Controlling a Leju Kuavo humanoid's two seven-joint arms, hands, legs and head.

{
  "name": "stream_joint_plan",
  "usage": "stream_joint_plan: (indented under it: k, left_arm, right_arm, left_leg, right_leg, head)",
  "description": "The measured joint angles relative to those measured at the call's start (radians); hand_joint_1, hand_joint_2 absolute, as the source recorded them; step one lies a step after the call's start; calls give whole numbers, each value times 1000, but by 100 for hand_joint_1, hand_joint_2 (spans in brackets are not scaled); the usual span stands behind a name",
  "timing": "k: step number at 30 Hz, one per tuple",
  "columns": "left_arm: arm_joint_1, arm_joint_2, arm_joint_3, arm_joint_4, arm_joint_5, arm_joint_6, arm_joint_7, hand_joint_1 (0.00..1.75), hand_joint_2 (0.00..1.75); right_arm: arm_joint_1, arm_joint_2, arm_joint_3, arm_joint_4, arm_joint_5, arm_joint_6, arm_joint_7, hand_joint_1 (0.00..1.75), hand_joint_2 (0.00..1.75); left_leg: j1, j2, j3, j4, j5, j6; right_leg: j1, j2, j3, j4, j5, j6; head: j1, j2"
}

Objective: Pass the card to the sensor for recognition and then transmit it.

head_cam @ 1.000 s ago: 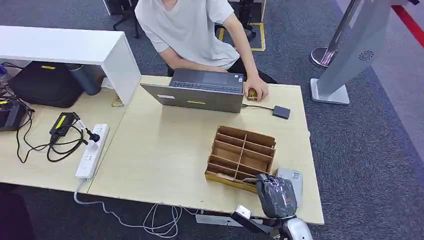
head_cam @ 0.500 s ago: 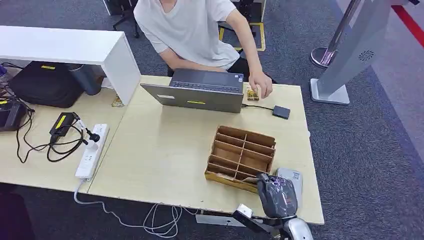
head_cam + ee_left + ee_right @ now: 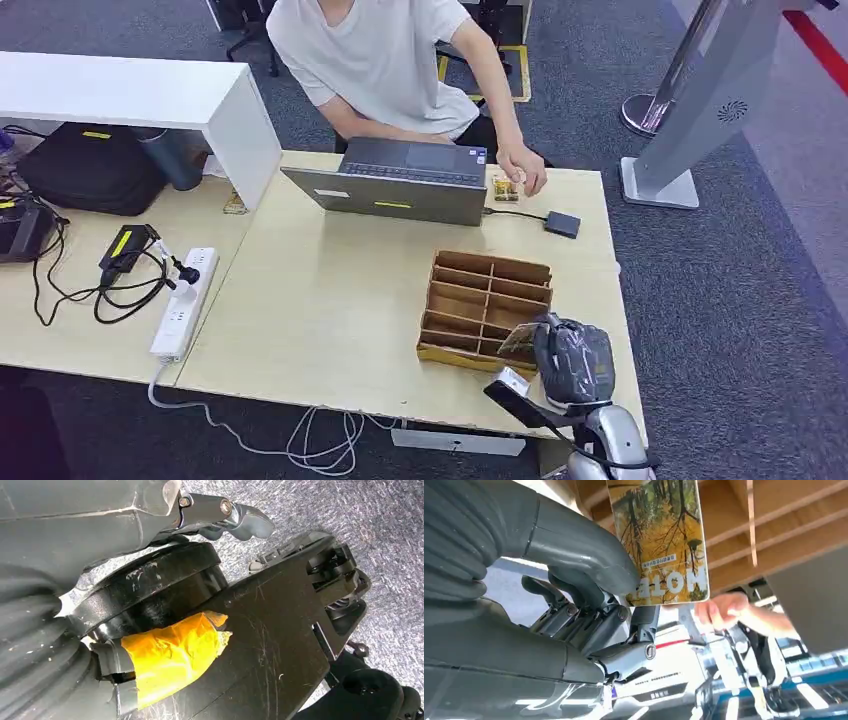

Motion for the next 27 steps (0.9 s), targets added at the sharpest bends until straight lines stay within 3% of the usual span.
stream_joint_plan:
  k: [15, 21, 27]
  left_arm:
    - [0, 0, 0, 0, -18, -4, 3, 0, 175]
    - [-1, 0, -7, 0, -42, -10, 3, 0, 175]
    - [-5, 1, -38, 0, -79, -22, 9, 0, 175]
  right_arm:
    - [-158, -68, 11, -66, -105, 160, 1, 175, 175]
    - [-365, -67, 21, -22, -124, 225, 49, 175, 175]
    - [-562, -24, 30, 108, -63, 171, 124, 175, 175]
  left_leg:
    - [0, 0, 0, 0, 2, 0]
    - [0, 0, 0, 0, 3, -1]
    - [0, -2, 0, 0, 5, -2]
  right_leg:
    - [0, 0, 0, 0, 1, -1]
    - [0, 0, 0, 1, 2, -1]
    - [0, -1, -1, 2, 3, -2]
  head:
    - [0, 0]
    - [0, 0]
    - [0, 0]
